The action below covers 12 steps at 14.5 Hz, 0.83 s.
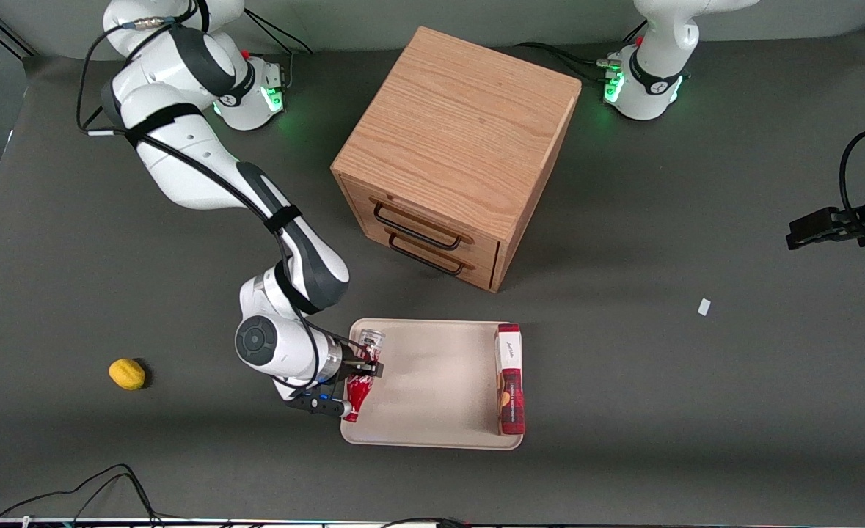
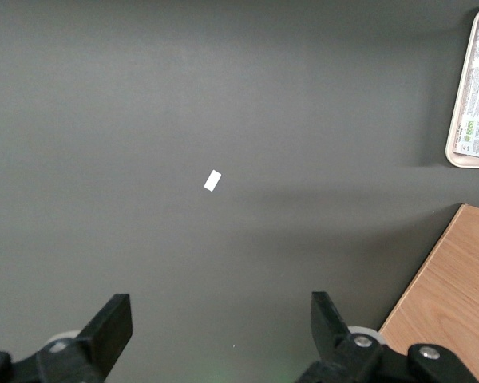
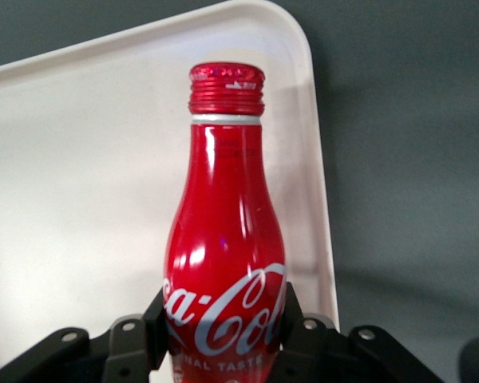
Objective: Place coke bottle on tray
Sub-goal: 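Lower the bottle onto the tray and open the right gripper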
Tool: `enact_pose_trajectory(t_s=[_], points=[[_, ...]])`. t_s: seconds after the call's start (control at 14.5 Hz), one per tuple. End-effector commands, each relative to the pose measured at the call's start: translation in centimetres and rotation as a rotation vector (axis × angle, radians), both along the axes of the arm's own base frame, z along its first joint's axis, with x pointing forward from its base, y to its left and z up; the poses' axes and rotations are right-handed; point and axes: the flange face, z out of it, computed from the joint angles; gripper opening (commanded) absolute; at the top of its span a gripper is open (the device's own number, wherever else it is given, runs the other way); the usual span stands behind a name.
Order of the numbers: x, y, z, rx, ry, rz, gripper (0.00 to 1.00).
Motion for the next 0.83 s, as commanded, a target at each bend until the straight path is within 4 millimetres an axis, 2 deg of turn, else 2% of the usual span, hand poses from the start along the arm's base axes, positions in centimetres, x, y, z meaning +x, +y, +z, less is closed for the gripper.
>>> enact_pose_trajectory(t_s=[0.0, 0.07, 0.14, 0.21, 0.55, 0.76], points=[[0.7, 0.7, 1.7, 0.002, -0.037, 0.022, 0.00], [0.7, 0.7, 1.8, 0.004, -0.036, 0.015, 0.14], [0.6, 0.7, 1.6, 0.003, -0.037, 0.015, 0.93], [0.6, 0.7, 1.5, 0.002, -0.041, 0.015, 1.00], [0.5, 0.7, 1.3, -0.001, -0.040, 0.015, 1.00], [0.3, 0.5, 0.1, -0.031, -0.039, 0.028, 1.00]])
